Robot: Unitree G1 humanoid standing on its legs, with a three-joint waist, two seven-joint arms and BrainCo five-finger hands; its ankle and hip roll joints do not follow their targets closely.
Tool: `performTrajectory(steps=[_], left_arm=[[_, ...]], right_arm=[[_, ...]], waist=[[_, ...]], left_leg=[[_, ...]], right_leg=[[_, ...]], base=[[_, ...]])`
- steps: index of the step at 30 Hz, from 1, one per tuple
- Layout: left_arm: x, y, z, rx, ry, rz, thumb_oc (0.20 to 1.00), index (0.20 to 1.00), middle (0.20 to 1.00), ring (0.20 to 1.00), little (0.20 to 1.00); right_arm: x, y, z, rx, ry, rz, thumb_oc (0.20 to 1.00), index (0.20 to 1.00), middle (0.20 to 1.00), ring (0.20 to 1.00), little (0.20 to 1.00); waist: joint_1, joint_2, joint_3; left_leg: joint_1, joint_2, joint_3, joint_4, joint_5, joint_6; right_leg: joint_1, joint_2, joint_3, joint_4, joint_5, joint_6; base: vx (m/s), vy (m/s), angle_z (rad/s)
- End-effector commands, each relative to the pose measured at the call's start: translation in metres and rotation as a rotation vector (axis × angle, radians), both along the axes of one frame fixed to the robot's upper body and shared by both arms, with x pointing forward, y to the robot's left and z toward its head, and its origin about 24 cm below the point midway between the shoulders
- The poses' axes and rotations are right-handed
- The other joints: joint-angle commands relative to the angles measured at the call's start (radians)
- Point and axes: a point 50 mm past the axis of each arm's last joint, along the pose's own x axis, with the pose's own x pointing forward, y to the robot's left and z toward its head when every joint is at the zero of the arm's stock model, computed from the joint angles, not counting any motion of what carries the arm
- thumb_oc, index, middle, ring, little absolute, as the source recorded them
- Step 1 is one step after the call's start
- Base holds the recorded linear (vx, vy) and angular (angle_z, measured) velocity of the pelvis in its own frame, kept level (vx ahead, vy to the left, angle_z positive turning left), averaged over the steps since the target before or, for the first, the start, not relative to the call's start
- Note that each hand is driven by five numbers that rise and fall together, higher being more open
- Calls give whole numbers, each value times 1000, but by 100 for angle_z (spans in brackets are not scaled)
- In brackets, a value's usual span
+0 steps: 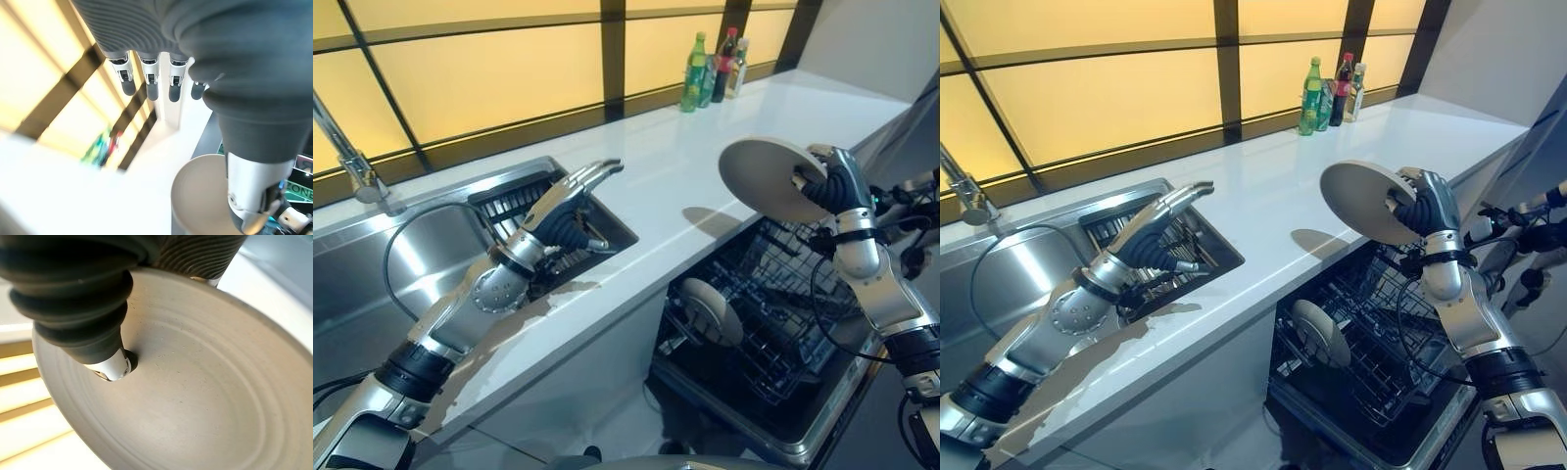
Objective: Pick up plates and place into dishwasher.
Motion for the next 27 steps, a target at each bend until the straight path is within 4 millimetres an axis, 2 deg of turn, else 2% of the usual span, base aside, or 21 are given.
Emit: performTrajectory(steps=[1,2,6,14,19,27], left_arm=[[-6,10,19,-103,37,-44,1000,1000,1000,1000,1000],[-7,12,14,-157,104,-61,1000,1000,1000,1000,1000],[-14,11,9,-296,209,-125,1000,1000,1000,1000,1000],[-14,8,19,-416,197,-182,1000,1000,1000,1000,1000],[-12,5,26,-458,174,-191,1000,1000,1000,1000,1000],[-8,4,35,-475,154,-202,1000,1000,1000,1000,1000]], right_arm=[[-2,-28,46,-53,-129,-119,200,200,200,200,200],[-3,-39,39,-47,-94,-169,200,200,200,200,200],[0,-56,29,-17,-19,-251,200,200,200,200,200],[12,-77,21,43,88,-361,200,200,200,200,200],[27,-77,15,88,176,-363,200,200,200,200,200],[40,-75,13,135,262,-326,200,200,200,200,200]], waist=[[-2,27,44],[1,31,60],[13,47,110],[37,84,191],[56,113,234],[81,143,267]], left_leg=[[-17,-64,41,37,-123,51],[-21,-63,41,38,-129,51],[-58,-62,43,50,-123,51],[-126,-63,40,70,-106,43],[-164,-68,22,58,-81,33],[-197,-78,11,50,-64,27]], right_leg=[[9,25,43,62,-126,56],[6,25,43,63,-132,57],[-27,21,36,73,-126,54],[-82,11,10,91,-122,44],[-117,6,-15,96,-116,36],[-153,-7,-50,101,-115,29]], base=[[-32,-71,-6],[-33,-54,-7],[-110,-48,-9],[-93,-29,0],[-81,-45,5],[-42,-32,9]])
